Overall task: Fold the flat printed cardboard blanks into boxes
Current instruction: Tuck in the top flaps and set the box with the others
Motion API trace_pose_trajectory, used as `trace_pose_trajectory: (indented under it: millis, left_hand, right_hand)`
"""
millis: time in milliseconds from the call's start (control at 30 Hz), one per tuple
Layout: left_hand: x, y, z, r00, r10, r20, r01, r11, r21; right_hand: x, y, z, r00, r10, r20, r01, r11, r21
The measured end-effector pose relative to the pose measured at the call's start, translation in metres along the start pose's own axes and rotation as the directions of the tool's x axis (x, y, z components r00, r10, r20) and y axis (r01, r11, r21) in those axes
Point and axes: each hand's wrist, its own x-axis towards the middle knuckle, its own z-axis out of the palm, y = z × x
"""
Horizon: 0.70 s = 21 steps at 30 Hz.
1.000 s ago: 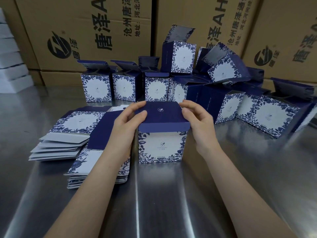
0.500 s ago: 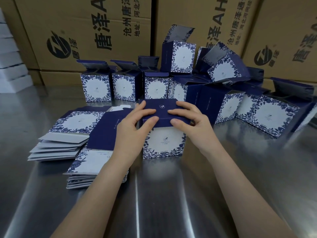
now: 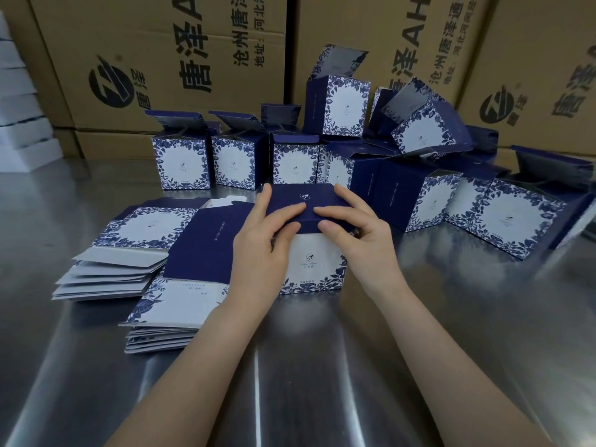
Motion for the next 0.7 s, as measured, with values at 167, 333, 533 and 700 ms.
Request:
trace_pose_trajectory:
  millis: [167, 333, 533, 700]
  left_hand:
    - [-0.002, 0.0, 0.004, 0.987, 0.14, -0.075, -0.13, 0.983, 0.133]
    - [0.001, 0.004, 0.003, 0.989, 0.125, -0.083, -0.115, 0.986, 0.118]
    - [0.003, 0.009, 0.005, 0.993, 0.067, -0.101, -0.058, 0.994, 0.095]
    - [0.006, 0.009, 0.004, 0.996, 0.028, -0.09, -0.022, 0.998, 0.063]
  right_hand:
    - [0.0, 0.0, 0.002, 0.999, -0.039, -0.02, 0.039, 0.999, -0.022]
    - [0.003, 0.001, 0.004, 0.998, -0.059, -0.037, 0.057, 0.997, -0.048]
    - [0.005, 0.001, -0.002, 0.999, -0.038, 0.024, 0.039, 0.997, -0.06]
    - [0.008, 0.001, -0.008, 0.999, -0.036, 0.023, 0.037, 0.998, -0.044]
